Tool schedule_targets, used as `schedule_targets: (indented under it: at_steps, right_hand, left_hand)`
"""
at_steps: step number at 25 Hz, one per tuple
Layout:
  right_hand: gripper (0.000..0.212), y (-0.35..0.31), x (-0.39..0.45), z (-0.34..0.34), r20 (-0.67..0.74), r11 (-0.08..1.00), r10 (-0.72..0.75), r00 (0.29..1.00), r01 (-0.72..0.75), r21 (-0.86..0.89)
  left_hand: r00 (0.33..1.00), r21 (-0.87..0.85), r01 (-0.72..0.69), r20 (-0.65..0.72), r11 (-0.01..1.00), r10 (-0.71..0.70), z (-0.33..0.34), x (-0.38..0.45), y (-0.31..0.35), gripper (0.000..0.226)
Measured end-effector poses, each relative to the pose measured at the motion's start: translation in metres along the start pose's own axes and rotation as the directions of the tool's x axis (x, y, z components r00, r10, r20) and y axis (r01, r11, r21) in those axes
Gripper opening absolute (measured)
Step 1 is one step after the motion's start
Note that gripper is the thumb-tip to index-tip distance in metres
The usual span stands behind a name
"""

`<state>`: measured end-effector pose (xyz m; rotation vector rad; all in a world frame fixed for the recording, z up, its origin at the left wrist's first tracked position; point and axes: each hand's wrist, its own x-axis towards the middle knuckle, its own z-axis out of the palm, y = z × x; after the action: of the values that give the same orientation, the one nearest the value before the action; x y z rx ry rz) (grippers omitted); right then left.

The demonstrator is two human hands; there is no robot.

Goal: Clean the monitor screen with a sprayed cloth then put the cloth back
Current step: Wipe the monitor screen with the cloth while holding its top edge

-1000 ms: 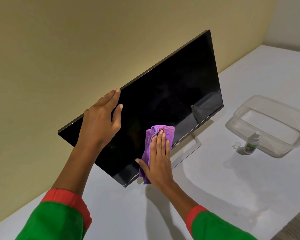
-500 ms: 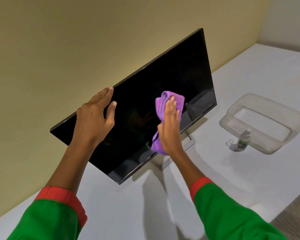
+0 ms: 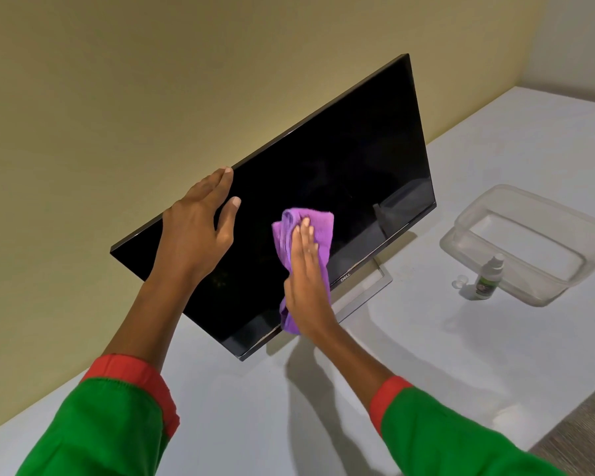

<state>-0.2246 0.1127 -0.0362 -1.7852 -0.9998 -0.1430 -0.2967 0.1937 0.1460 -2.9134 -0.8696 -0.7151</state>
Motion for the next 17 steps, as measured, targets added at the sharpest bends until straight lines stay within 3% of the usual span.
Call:
schedule_targets:
  at_steps: [1,3,7,9,11,13,17]
  right_hand:
    - [0.065,0.003,0.015,-0.003,-0.048,0.998,0.016,0.999,-0.018,-0.055]
    - [0.064,0.014,0.04,-0.016,0.006,0.988,0.004,1.0,-0.003,-0.153]
    - [0.067,0.031,0.038,-0.023,0.005,0.97,0.222,0.975,-0.221,0.103]
    - [0.073,0.031,0.019,-0.019,0.004,0.881,0.418,0.909,-0.406,0.241]
    - [0.08,0.023,-0.013,-0.011,0.075,0.801,0.517,0.853,-0.513,0.309]
    - [0.089,0.002,-0.047,-0.001,0.143,0.812,0.468,0.872,-0.488,0.322]
    - [0.091,-0.031,-0.054,0.01,0.175,0.925,0.223,0.959,-0.265,0.273]
  left_hand:
    - [1.0,-0.003,0.0,0.004,1.0,0.0,0.0,0.001,-0.001,0.042]
    - [1.0,-0.004,-0.006,0.011,1.0,0.006,-0.001,0.001,-0.003,0.042]
    - [0.999,0.005,-0.023,0.024,1.0,0.022,-0.001,-0.001,-0.004,0.042]
    - [0.999,0.01,-0.027,0.024,1.0,0.027,-0.001,-0.001,-0.003,0.042]
    - [0.999,0.017,-0.029,0.026,0.999,0.029,-0.001,-0.001,-0.003,0.042]
    - [0.999,0.004,-0.031,0.016,1.0,0.031,0.0,-0.002,-0.004,0.042]
    - [0.999,-0.03,-0.037,-0.001,0.999,0.037,0.0,-0.001,-0.003,0.041]
